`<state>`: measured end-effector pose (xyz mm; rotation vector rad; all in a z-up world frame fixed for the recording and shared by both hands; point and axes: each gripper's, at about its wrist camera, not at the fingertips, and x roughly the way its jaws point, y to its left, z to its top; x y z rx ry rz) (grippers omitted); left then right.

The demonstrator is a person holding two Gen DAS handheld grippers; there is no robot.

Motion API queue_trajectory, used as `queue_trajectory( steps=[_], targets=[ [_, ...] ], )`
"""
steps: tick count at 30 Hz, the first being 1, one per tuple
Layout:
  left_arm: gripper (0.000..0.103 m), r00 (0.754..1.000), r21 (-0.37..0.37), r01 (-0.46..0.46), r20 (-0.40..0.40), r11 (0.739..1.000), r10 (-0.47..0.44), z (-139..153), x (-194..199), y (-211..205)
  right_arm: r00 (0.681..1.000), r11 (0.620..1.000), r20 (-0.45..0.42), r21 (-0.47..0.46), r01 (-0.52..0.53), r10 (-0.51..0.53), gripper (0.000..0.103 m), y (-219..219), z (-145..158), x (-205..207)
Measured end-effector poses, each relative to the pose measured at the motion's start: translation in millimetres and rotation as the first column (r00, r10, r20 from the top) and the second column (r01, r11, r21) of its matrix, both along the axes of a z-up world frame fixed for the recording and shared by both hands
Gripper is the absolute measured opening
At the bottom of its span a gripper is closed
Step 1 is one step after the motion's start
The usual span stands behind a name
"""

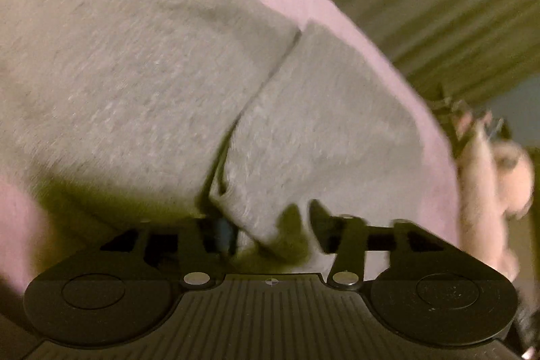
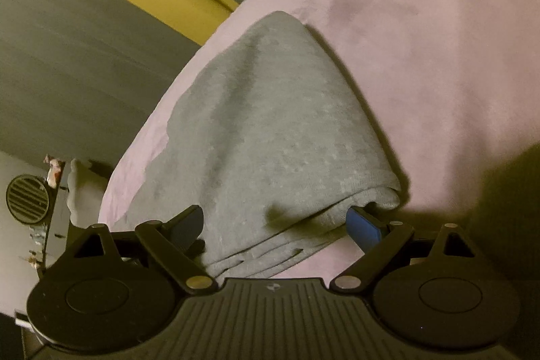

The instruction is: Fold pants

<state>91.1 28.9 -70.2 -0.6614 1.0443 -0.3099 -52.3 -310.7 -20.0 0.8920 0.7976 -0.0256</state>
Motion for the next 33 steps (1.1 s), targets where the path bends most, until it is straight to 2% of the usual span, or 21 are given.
queue_trajectory(
  steps=[3,7,9,11,13,17,20,24,26,27,28,29,30,33],
  targets=[
    [0.061,0.996,-0.016,-0.092,-0.012,0.996,0.092,2,1,14,1.0,1.0,0.026,-0.025,-0.004,0.004,0.092,-3,9,-8],
    [0.064,0.997,-0.038,-0.069,0.035,0.997,0.07,10,2,14,0.998,0.997,0.055,-0.072,0.005,-0.001,0.091,-3,19,-14],
    [0.064,0.997,-0.032,-0.028,0.068,0.999,0.03,14,1,8,0.997,0.996,0.081,-0.094,0.005,0.003,0.084,0,22,-14],
    [0.065,0.995,-0.021,0.015,0.103,1.0,-0.013,16,-1,-1,0.996,0.992,0.093,-0.123,-0.007,0.018,0.064,4,25,-12],
    [0.067,0.993,-0.013,0.036,0.108,0.999,-0.035,15,-2,-4,0.995,0.992,0.094,-0.128,-0.021,0.034,0.059,8,25,-8],
    [0.066,0.997,0.026,-0.014,0.075,1.0,0.012,11,-1,-2,0.997,0.99,0.067,-0.133,-0.036,0.045,0.058,11,16,5],
    [0.063,1.0,0.046,-0.016,0.024,0.999,0.015,5,3,4,0.999,0.986,0.0,-0.162,-0.042,0.042,0.056,13,2,13],
    [0.062,0.998,0.051,0.033,0.052,0.998,-0.035,5,0,-3,0.998,0.97,-0.016,-0.232,-0.065,0.063,0.054,21,0,15],
    [0.06,0.996,0.051,0.067,0.054,0.996,-0.07,3,1,-10,0.997,0.963,-0.018,-0.258,-0.076,0.074,0.054,27,1,16],
    [0.054,0.995,0.061,0.085,0.05,0.995,-0.088,1,3,-13,0.997,0.959,-0.019,-0.272,-0.082,0.079,0.054,29,1,16],
    [0.045,0.994,0.082,0.091,0.05,0.992,-0.095,0,4,-16,0.996,0.956,-0.02,-0.281,-0.085,0.083,0.054,30,1,16],
    [0.041,0.994,0.108,0.092,0.055,0.99,-0.098,0,4,-18,0.996,0.954,-0.021,-0.287,-0.087,0.084,0.054,32,1,17],
    [0.031,0.994,0.13,0.089,0.058,0.988,-0.097,0,5,-20,0.996,0.954,-0.021,-0.288,-0.087,0.085,0.054,31,1,17],
    [0.02,0.994,0.138,0.087,0.056,0.987,-0.095,-1,4,-16,0.996,0.954,-0.02,-0.288,-0.088,0.086,0.054,31,2,18]
  ],
)
